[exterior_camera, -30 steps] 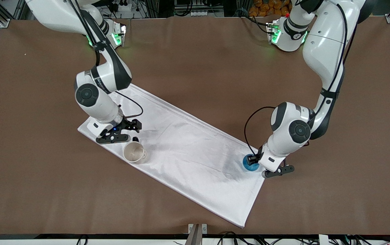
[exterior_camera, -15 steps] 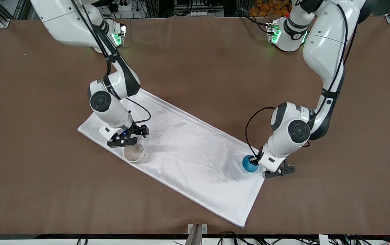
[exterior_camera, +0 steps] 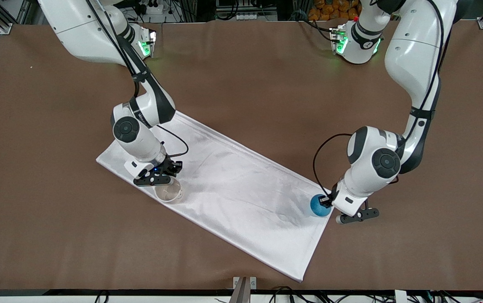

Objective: Place blue cup into white mug on table

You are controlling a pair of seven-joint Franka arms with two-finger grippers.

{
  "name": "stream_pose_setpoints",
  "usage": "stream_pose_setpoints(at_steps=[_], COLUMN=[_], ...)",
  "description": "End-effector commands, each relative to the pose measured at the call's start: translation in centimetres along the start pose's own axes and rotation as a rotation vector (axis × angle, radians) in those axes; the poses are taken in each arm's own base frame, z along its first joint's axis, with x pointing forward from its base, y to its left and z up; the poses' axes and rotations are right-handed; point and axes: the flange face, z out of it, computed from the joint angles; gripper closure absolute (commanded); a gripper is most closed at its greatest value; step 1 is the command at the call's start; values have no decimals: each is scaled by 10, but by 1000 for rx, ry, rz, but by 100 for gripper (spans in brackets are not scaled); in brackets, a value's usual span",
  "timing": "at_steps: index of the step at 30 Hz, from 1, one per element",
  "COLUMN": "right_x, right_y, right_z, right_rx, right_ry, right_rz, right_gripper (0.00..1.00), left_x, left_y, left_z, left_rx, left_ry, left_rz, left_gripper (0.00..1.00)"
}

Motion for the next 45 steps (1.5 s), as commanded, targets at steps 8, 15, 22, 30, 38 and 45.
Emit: stream_pose_setpoints(at_steps=[8,15,22,30,38,45], right_x=[3,-13,-57,-120,-177,-207], right_y=[-46,-126,-219,-296,-361,-383], right_z=[-25,-57,-80,-55,-34,-31], right_rx=[4,14,-4,2,16,18], right_ry=[9,-26,-16,-38,-56,-64], right_rz=[64,125,132,94,66,54], right_gripper=[100,100,100,100,100,100], left_x=[-10,-22,-53,-103,-130,-142], left_y=[-28,-64,-76,-86,-94,-101], left_z=[-31,-50,-67,-92,-113,-126], left_rx=[159,186,230,236,240,240], left_ry=[-64,-107,-112,-88,-76,-68], left_rz=[176,260,281,256,254,257], left_gripper=[100,100,100,100,100,100])
